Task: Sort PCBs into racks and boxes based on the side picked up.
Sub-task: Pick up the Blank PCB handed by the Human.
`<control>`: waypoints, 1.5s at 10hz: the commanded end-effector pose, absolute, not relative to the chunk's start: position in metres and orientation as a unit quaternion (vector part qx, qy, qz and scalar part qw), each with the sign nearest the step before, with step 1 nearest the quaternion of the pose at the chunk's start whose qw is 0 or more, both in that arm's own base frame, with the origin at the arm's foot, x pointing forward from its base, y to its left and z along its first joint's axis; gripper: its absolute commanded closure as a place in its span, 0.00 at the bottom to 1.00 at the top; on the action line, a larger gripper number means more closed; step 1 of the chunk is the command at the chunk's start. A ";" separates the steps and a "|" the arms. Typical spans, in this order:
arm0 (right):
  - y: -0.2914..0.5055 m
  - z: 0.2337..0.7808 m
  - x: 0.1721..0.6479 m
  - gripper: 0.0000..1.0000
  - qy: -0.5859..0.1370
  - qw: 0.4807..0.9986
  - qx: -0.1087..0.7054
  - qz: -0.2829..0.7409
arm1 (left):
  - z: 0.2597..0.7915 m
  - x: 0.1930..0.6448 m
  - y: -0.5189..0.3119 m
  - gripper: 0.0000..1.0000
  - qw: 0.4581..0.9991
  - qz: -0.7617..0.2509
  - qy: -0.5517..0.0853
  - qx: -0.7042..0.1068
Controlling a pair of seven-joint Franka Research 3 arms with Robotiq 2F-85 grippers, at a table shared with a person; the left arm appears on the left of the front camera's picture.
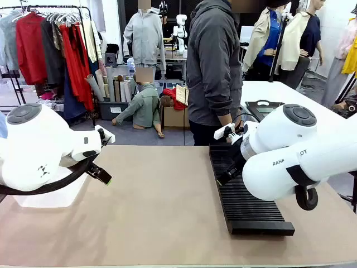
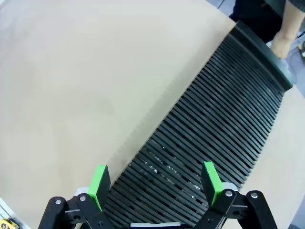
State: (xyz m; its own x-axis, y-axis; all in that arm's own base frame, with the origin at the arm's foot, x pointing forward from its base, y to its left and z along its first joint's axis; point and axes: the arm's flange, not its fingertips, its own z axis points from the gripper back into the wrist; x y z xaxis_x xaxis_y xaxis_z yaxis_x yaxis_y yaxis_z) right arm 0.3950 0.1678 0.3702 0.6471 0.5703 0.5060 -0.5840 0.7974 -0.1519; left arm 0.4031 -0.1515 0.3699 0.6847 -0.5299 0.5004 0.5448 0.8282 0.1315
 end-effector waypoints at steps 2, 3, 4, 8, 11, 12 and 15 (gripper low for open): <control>0.168 0.370 0.395 0.00 -0.274 0.907 0.012 0.318 | 0.370 0.403 -0.151 0.00 0.918 -0.293 -0.268 -0.014; 0.168 0.370 0.395 0.00 -0.274 0.907 0.012 0.318 | 0.370 0.403 -0.151 0.00 0.918 -0.293 -0.268 -0.014; 0.168 0.370 0.395 0.00 -0.274 0.907 0.012 0.318 | 0.370 0.403 -0.151 0.00 0.918 -0.293 -0.268 -0.014; 0.168 0.370 0.395 0.00 -0.274 0.907 0.012 0.318 | 0.370 0.403 -0.151 0.00 0.918 -0.293 -0.268 -0.014; 0.168 0.370 0.395 0.00 -0.274 0.907 0.012 0.318 | 0.370 0.403 -0.151 0.00 0.918 -0.293 -0.268 -0.014; 0.168 0.370 0.395 0.00 -0.274 0.907 0.012 0.318 | 0.370 0.403 -0.152 0.00 0.918 -0.293 -0.268 -0.014; 0.166 0.384 0.395 0.00 -0.281 0.905 0.024 0.317 | 0.380 0.406 -0.152 0.00 0.919 -0.298 -0.260 -0.016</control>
